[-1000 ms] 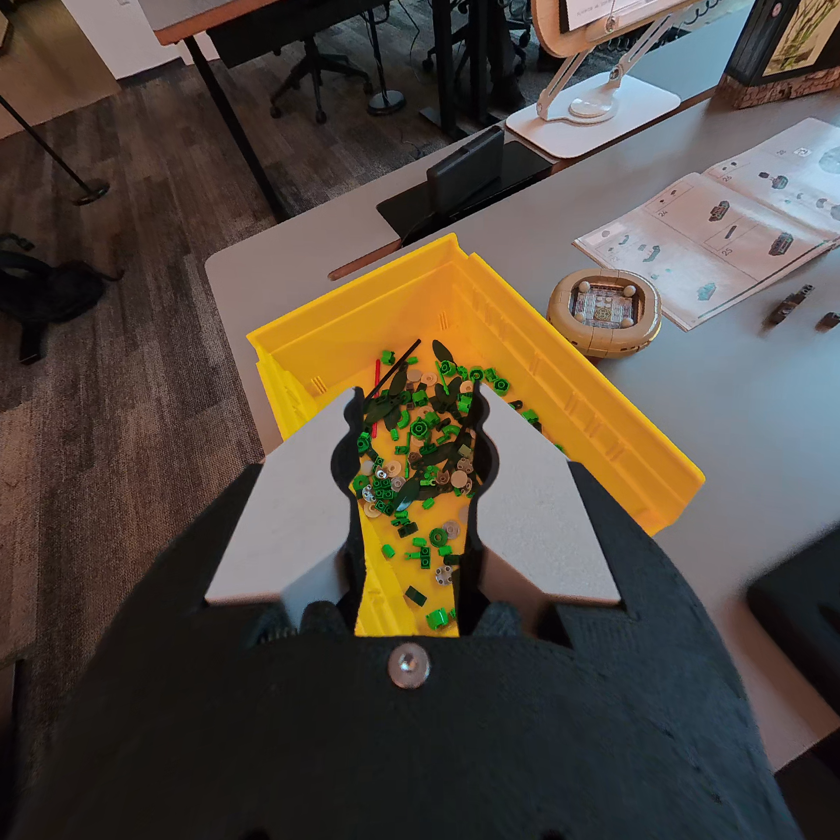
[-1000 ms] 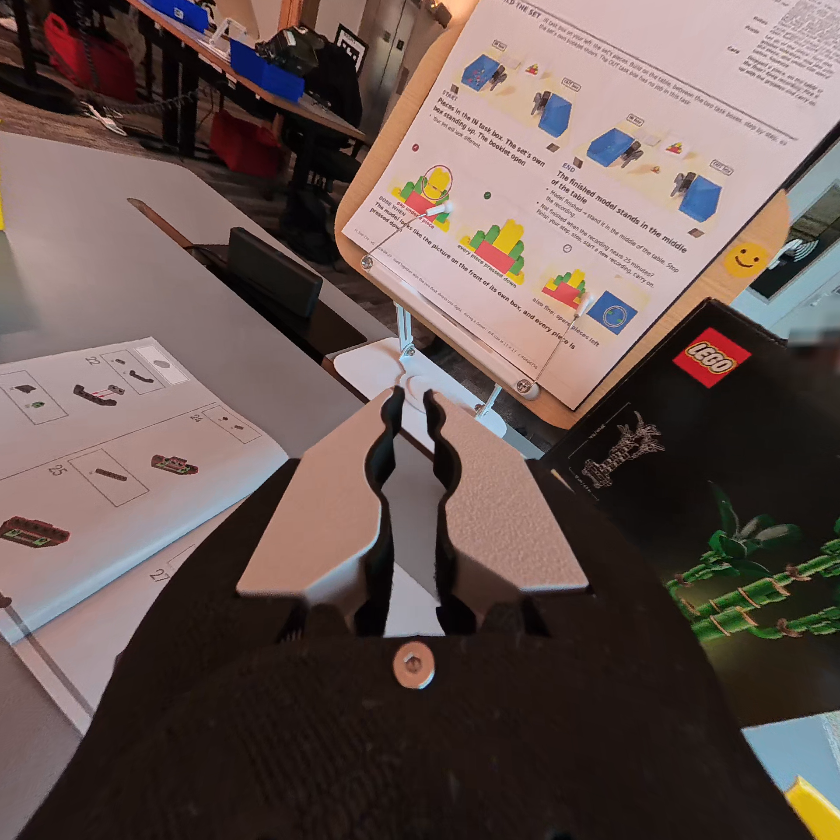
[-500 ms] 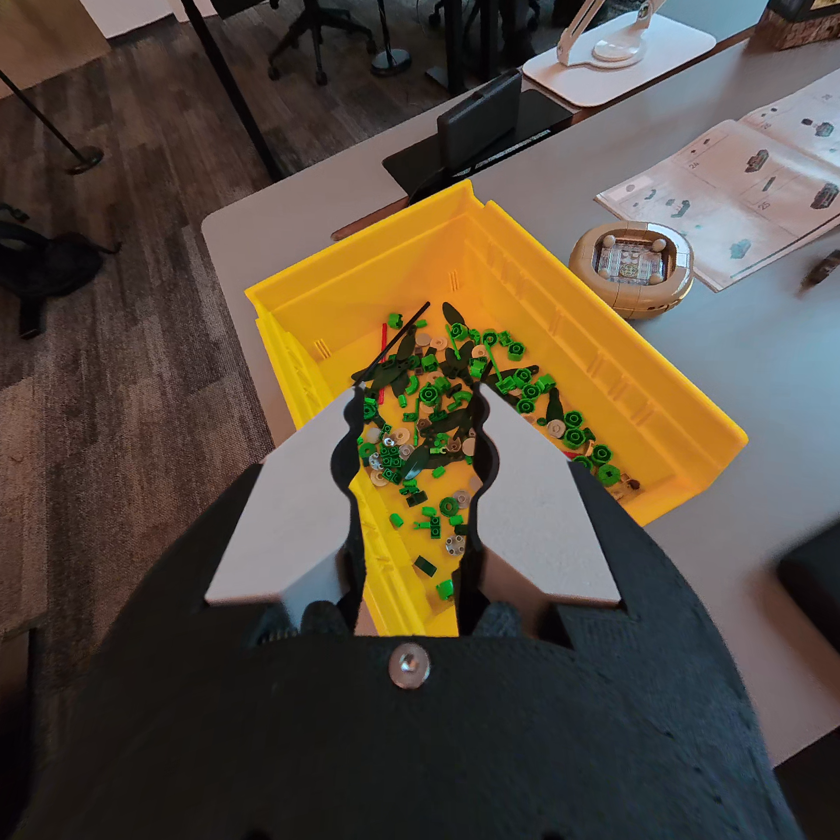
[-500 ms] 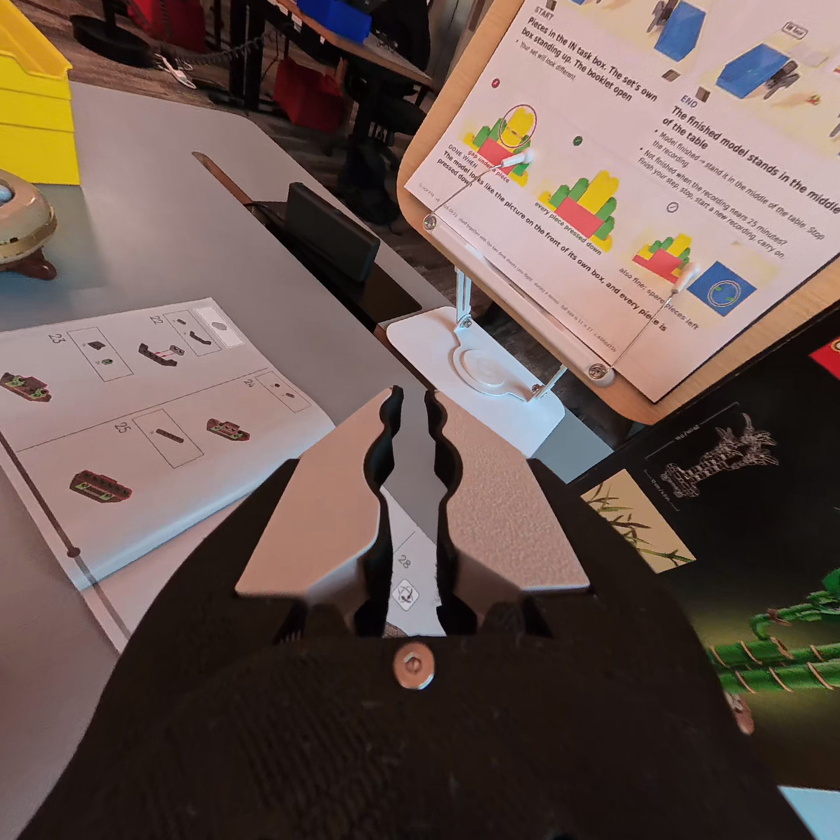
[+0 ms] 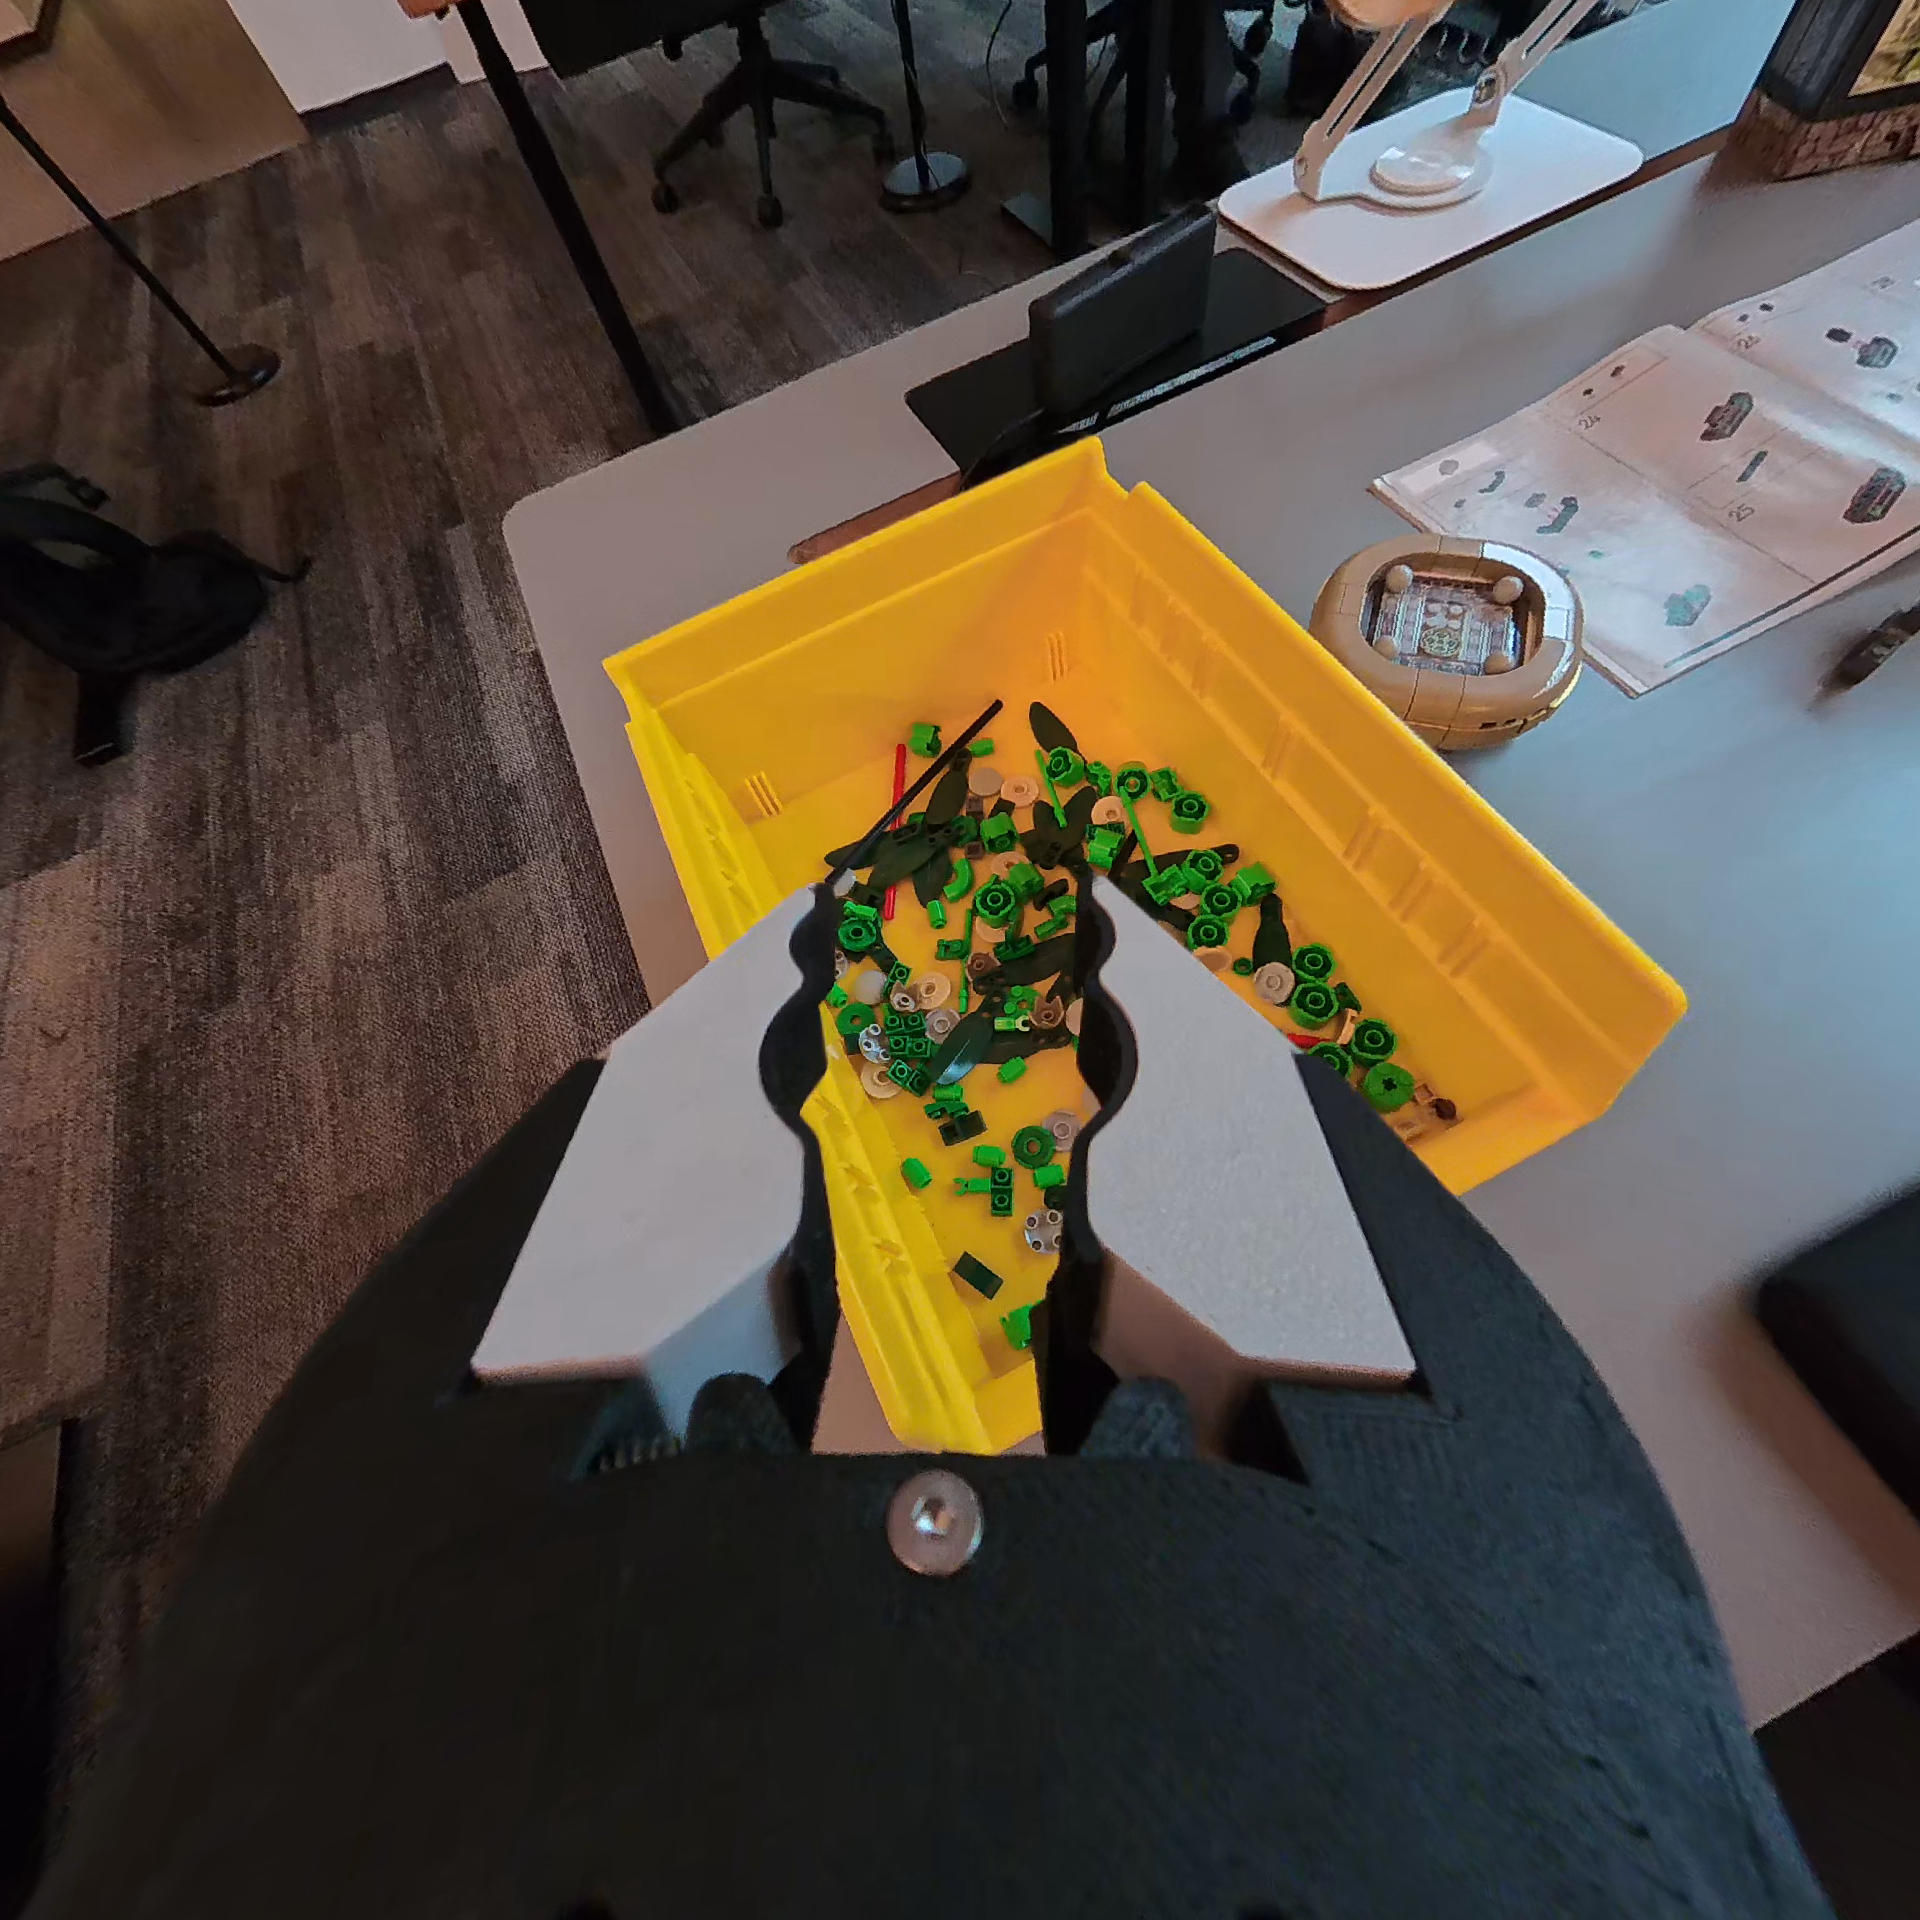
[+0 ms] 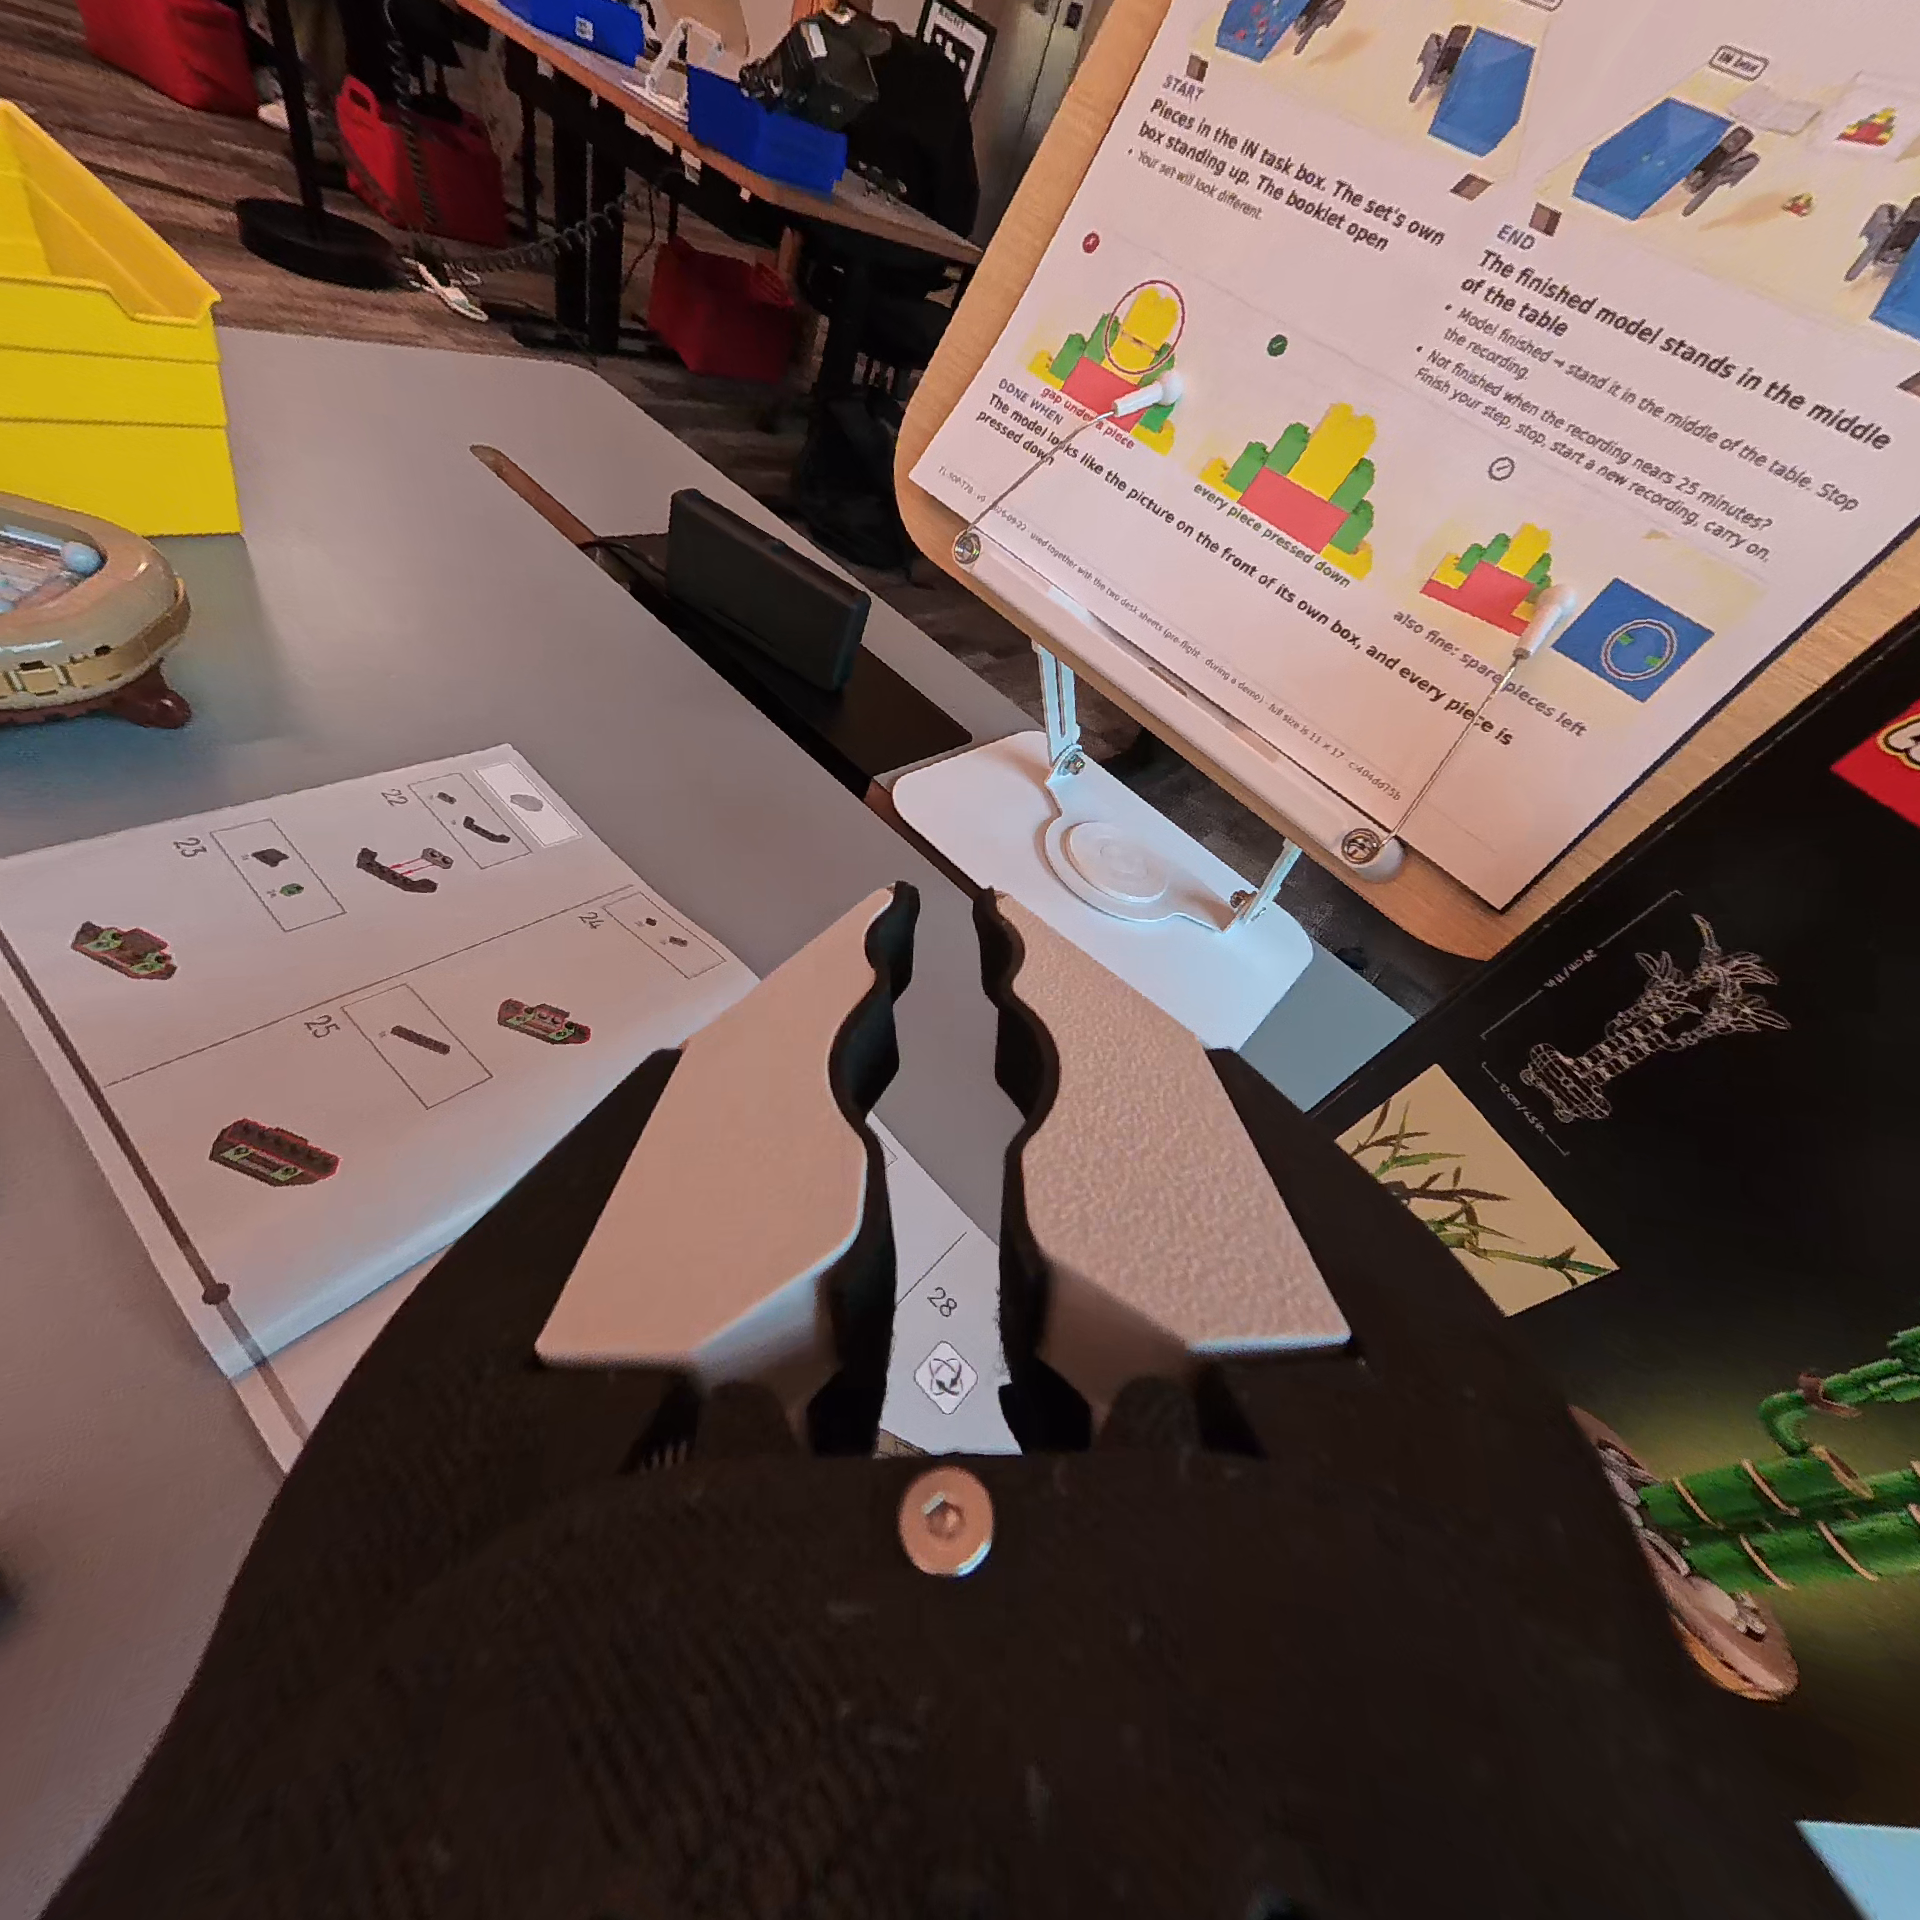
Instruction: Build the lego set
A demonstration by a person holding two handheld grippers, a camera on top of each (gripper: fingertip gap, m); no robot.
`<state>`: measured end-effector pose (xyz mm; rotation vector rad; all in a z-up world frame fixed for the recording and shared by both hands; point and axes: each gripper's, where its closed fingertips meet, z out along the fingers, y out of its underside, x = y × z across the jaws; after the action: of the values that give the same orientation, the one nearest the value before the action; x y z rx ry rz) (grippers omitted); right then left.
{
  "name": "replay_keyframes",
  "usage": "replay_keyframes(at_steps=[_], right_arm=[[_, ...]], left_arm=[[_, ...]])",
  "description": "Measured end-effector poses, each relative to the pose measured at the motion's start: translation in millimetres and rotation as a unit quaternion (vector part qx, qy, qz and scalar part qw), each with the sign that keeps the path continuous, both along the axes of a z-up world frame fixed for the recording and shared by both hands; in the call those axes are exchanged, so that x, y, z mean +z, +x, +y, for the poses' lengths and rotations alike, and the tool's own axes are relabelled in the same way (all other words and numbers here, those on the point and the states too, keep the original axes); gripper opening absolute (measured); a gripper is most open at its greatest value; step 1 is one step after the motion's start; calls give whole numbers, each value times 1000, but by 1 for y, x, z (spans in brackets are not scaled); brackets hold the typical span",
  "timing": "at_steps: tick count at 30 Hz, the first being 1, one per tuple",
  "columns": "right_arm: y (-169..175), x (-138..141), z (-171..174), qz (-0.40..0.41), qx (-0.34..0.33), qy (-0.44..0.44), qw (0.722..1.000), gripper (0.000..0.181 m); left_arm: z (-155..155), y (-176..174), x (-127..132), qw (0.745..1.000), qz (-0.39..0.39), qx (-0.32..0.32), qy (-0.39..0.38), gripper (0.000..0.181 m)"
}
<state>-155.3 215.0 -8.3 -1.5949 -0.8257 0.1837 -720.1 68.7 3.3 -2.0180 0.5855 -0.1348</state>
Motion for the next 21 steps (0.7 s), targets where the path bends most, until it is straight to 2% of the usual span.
replay_keyframes(at_steps=[11,16,21], right_arm=[[3,-2,3,-1,2,-2,1000,10],[1,-5,3,-9,5,-3,1000,10],[-3,-10,4,-19,7,-7,1000,10]], left_arm=[[-8,-2,18,999,32,1,4,45],[-10,-10,21,1000,23,10,1,45],[-11,-15,19,999,47,9,-5,44]])
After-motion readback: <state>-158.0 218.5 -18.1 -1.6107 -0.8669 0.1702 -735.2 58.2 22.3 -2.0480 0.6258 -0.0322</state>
